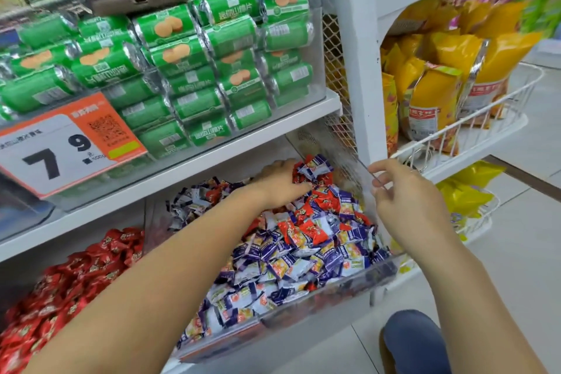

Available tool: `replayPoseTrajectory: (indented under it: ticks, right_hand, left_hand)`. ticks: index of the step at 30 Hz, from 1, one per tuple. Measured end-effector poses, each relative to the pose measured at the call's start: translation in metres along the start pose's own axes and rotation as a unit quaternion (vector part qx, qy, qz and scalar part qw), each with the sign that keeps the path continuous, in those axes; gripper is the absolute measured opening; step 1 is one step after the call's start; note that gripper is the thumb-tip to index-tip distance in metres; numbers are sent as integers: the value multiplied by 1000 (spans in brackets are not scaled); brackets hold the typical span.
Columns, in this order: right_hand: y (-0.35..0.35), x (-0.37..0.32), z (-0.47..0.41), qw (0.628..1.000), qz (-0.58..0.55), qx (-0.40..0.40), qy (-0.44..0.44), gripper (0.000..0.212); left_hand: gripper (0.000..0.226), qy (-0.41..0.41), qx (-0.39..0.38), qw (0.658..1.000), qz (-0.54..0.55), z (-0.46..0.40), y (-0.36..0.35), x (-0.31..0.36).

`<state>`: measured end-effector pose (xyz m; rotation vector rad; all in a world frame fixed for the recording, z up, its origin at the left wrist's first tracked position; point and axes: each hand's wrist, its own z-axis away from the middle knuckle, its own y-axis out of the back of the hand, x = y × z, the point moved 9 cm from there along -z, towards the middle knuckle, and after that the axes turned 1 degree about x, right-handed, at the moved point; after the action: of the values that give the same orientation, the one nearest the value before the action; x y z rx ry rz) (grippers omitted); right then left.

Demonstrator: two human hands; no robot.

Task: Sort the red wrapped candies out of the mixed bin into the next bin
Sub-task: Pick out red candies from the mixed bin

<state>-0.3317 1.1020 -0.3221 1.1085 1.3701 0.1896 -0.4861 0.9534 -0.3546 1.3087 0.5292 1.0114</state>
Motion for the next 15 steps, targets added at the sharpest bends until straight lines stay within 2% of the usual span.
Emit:
replayPoseTrajectory:
  ticks: [5,10,12,15]
  right_hand:
    - [-1,1,-1,1000,14,-9,21,31]
    - [-3,-4,-1,999,39,-7,33,36]
    - [-2,-6,-1,999,40,-8,33,38]
    - [-1,-7,0,999,30,-15,32,37]
  left_hand:
    - [94,45,-84,990,106,-46,-28,1]
    - [126,16,-162,984,75,-60,-61,-5]
    - [124,13,-181,981,64,-58,-67,-8]
    - [92,-13,-185,981,55,-49,-58,-4]
